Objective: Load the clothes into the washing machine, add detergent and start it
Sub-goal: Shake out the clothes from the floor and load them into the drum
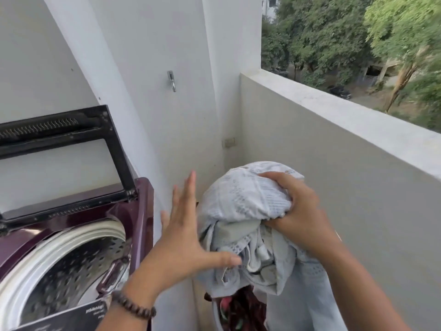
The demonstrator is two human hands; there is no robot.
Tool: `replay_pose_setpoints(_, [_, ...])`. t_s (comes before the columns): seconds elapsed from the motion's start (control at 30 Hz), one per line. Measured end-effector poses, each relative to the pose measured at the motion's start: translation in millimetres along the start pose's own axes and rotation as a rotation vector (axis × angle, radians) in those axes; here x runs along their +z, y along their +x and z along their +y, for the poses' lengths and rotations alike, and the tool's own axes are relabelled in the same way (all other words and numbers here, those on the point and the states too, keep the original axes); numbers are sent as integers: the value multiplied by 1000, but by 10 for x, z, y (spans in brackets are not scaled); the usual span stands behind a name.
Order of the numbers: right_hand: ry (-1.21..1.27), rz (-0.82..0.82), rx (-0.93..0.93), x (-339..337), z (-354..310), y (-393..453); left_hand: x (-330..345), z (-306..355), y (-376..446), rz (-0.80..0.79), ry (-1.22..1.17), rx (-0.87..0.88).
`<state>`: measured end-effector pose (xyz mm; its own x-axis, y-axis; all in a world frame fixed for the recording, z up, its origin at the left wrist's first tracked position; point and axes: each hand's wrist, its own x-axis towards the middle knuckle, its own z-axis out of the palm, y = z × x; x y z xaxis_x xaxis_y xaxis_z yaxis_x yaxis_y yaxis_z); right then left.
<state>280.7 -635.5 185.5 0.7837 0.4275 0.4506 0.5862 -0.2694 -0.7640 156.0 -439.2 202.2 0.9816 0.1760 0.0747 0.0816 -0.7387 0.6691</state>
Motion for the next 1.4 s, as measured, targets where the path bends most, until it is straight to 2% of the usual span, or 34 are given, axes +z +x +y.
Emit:
replay_pose_setpoints(0.07, [-10,-108,-60,24,-19,-21,25,104,156,-60,144,93])
replay_pose_setpoints(0.13, [0,-154,-93,-1,-27,-40,36,139,262,-74,85,137])
replay_pose_setpoints(0.23, [2,-148,-92,-68,-47,-61,110,71,316,82,-106,224])
replay_pose_setpoints(0.33, [-29,-173,-73,-112,-105,-69,197,71,323,216,-260,225])
replay_pose_setpoints(0.47, [172,-344,57,-276,-62,-27,128,181,404,406,-397,235])
replay_pose_setpoints(0.57, [235,-520,62,-371,50,2,-9,249,443,513,-524,181])
replay_pose_setpoints(0.63, [288,-580,91,-423,186,1,-91,273,462,581,-609,130])
replay_pose_setpoints(0.87, [606,-601,310,-322,608,-215,-178,192,547,831,-981,-148])
replay_pose_setpoints(0.93, [657,-547,349,-214,556,-188,-88,243,534,804,-1187,-179])
replay_pose_setpoints(1.0, [702,-392,398,-113,502,-129,39,272,529,732,-1351,-137])
replay_pose_setpoints(1.1, [818,-172,418,-55,464,-63,176,311,476,667,-1376,-116])
replay_pose_setpoints(1.17, [840,-55,404,-96,476,-19,214,232,393,604,-1315,-179])
replay_pose_setpoints(1.27, [749,63,336,-240,493,96,242,-4,212,332,-1096,-209])
replay_pose_setpoints(1.33, [634,71,241,-341,448,188,214,-208,82,138,-917,-245])
replay_pose_setpoints(1.4, [477,41,127,-402,392,273,139,-315,32,68,-702,-260])
